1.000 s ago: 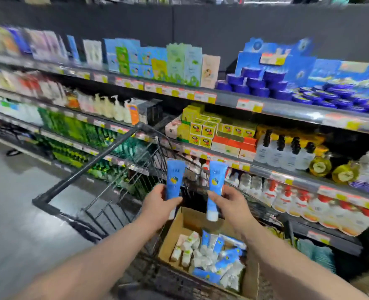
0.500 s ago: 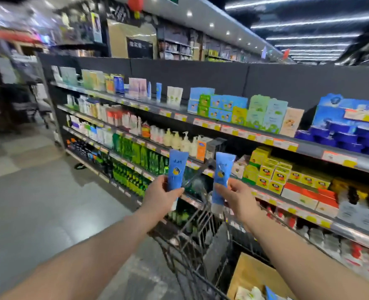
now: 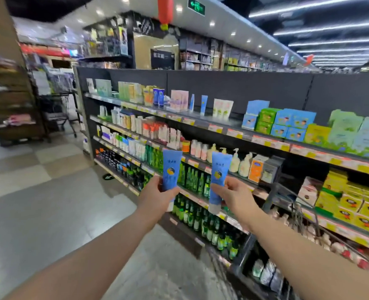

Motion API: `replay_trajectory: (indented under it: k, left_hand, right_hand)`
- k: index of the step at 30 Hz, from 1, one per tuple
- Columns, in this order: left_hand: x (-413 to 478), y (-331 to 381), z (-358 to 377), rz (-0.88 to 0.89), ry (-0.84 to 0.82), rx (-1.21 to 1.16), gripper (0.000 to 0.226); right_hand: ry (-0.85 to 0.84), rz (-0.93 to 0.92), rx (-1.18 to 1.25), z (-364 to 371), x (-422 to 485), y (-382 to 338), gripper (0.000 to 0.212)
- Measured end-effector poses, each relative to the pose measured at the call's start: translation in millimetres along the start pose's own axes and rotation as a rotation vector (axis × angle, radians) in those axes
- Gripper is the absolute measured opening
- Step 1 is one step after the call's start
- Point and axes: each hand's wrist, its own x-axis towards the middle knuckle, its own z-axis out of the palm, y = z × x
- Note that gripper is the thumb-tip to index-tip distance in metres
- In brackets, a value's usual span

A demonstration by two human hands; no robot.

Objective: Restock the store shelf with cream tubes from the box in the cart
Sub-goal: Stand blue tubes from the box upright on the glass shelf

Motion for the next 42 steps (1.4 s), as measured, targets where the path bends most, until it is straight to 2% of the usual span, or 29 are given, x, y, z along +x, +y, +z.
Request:
replay_trajectory:
  k: [6, 7, 11, 15, 18, 23, 26, 29, 37, 42]
  left_hand:
    - [84.8, -20.8, -7.9, -0.016, -0.027, -0.009, 0.019]
    - [103.7, -22.8, -9.5, -0.007, -0.026, -0.005, 0.019]
    - [181.5, -21.6, -15.4, 0.008, -0.020, 0.034, 0.020]
    - [248.4, -19.4, -20.6, 0.043, -0.007, 0.018, 0.020]
    - [288.6, -28.9, -24.2, 0.031, 0.003, 0.009, 0.019]
    - [363.3, -42.2, -26.9, 0.032, -0.026, 0.012, 0.019]
    - [412.3, -47.1, -25.9, 0.070, -0.077, 0.005, 0.021]
    - [462.8, -52.1, -26.5, 0.105, -0.141, -0.003, 0.022]
    - [589.4, -51.7, -24.5, 0.187, -0.291, -0.053, 0.019]
    - [643.3, -58.2, 10.0, 0.193, -0.402, -0.073, 0.020]
  right_hand:
    - [-0.013, 0.014, 0.029, 26.3, 88.6, 9.1, 0.039]
    - [-0.009, 0.013, 0.059, 31.4, 108.1, 10.3, 0.038]
    - [0.019, 0.036, 0.067, 47.2, 182.7, 8.5, 0.008]
    - [0.006, -0.024, 0.042, 57.8, 253.3, -3.4, 0.006]
    - [0.006, -0.003, 0.052, 71.9, 295.9, -11.3, 0.011]
    - [0.015, 0.001, -0.002, 92.7, 358.1, -9.9, 0.006]
    - [0.095, -0.001, -0.039, 98.1, 397.8, -7.2, 0.009]
    - [0.193, 0.016, -0.031, 102.2, 438.1, -8.9, 0.026]
    - [0.377, 0.022, -0.034, 111.5, 527.8, -11.6, 0.022]
    - [0.550, 0.045, -0.085, 93.3, 565.3, -5.8, 0.024]
